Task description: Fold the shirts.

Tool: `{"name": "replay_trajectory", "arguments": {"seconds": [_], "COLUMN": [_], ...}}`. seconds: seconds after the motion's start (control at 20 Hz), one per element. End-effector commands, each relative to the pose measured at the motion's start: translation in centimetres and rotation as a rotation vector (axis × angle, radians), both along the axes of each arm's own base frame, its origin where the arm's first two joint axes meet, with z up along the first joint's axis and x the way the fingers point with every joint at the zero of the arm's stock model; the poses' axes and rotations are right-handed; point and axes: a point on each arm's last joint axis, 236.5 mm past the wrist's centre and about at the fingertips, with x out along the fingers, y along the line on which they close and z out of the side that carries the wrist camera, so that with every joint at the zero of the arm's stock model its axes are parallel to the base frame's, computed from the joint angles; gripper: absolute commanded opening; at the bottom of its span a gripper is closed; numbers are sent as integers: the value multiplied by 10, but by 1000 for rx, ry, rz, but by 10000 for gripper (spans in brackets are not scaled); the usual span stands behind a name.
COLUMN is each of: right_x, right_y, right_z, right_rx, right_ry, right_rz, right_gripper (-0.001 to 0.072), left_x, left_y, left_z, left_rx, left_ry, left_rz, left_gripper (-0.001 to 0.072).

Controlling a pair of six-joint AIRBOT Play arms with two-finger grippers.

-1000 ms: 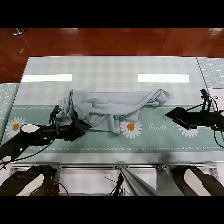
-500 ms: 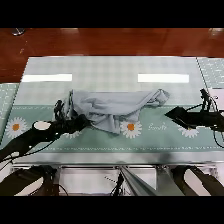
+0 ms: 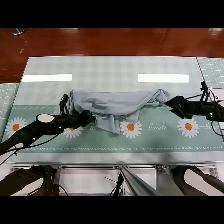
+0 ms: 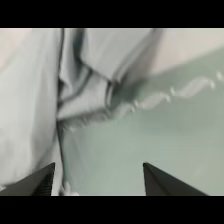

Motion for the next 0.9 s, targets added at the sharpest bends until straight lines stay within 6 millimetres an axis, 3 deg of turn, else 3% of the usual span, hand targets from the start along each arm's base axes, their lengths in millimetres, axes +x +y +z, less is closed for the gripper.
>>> {"name": "replay_trajectory", "arguments": {"seconds": [0.0, 0.25, 0.5, 0.55, 0.6, 0.65, 0.7, 0.8, 0.85], "right_x": [38, 64, 82, 87, 93, 98, 102, 105, 108], "right_y": [-1, -2, 32, 35, 38, 41, 43, 53, 56], "right_z": [-11, -36, -51, -50, -47, -44, -39, -13, 12], "right_rx": [92, 167, 119, 103, 83, 60, 48, 71, 64], "right_ry": [6, 99, 103, 98, 77, 58, 42, 21, -11], "right_rz": [-30, -12, 62, 63, 75, 95, 114, 197, 259], "right_gripper": [628, 628, 627, 559, 421, 189, 35, 35, 35], "left_x": [0, -2, -4, -7, -8, -9, -8, -10, -2], "left_y": [-3, -5, -8, -10, -11, -12, -11, -18, -22], "left_z": [3, 4, 6, 7, 7, 8, 8, 20, 39], "left_rx": [-9, -18, -27, -35, -40, -42, -43, -69, -85], "left_ry": [-3, 3, 5, 11, 14, 15, 15, -8, -71], "left_rz": [-13, -24, -34, -45, -52, -54, -52, -90, -121], "left_gripper": [17, 17, 17, 17, 17, 17, 17, 17, 17]}}
